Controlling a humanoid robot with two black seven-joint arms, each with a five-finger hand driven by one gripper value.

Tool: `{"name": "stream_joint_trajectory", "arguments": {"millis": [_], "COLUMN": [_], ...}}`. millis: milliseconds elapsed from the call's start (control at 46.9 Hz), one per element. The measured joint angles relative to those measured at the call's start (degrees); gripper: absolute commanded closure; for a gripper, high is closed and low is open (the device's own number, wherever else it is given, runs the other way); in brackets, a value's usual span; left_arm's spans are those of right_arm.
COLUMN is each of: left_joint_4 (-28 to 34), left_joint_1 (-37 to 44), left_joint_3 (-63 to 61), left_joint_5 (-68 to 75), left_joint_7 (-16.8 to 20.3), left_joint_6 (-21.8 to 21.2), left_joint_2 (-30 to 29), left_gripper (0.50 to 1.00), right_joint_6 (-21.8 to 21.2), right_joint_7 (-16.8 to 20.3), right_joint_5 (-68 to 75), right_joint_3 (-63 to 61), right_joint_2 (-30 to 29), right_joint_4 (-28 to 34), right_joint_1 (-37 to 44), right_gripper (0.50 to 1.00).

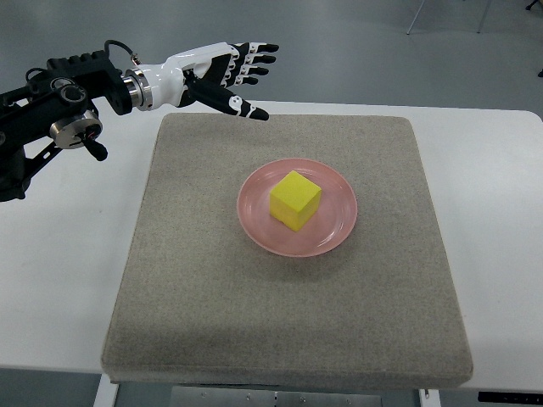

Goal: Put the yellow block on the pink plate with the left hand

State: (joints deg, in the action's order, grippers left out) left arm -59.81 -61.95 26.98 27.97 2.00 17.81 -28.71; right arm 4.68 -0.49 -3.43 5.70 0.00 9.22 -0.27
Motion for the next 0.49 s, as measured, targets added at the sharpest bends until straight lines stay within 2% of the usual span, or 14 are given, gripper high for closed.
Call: {"name": "stream_joint_trajectory", "arguments": {"millis": [235,491], "left_joint_4": [9.61,12.63], "left_joint_1": [2.98,8.41], "left_joint_3": [0.09,4.59], "left_joint_5": [-18.64,-34.74], "left_joint_7": [0.01,-0.29], "left_joint_6": [4.78,11.83], "left_joint_2": [0.31,0.19], "left_gripper": [0.506,0.506], "right_joint_6": [0.0,0.03], "right_joint_7": [0.0,0.01], "right_joint_5": [0.0,0.0], "right_joint_3": [0.02,0.01], "right_joint_2": [0.0,0.0], "right_joint_4": [0.01,0.0], "right_joint_1": [0.01,0.01], "right_gripper": [0.576,0.576]}}
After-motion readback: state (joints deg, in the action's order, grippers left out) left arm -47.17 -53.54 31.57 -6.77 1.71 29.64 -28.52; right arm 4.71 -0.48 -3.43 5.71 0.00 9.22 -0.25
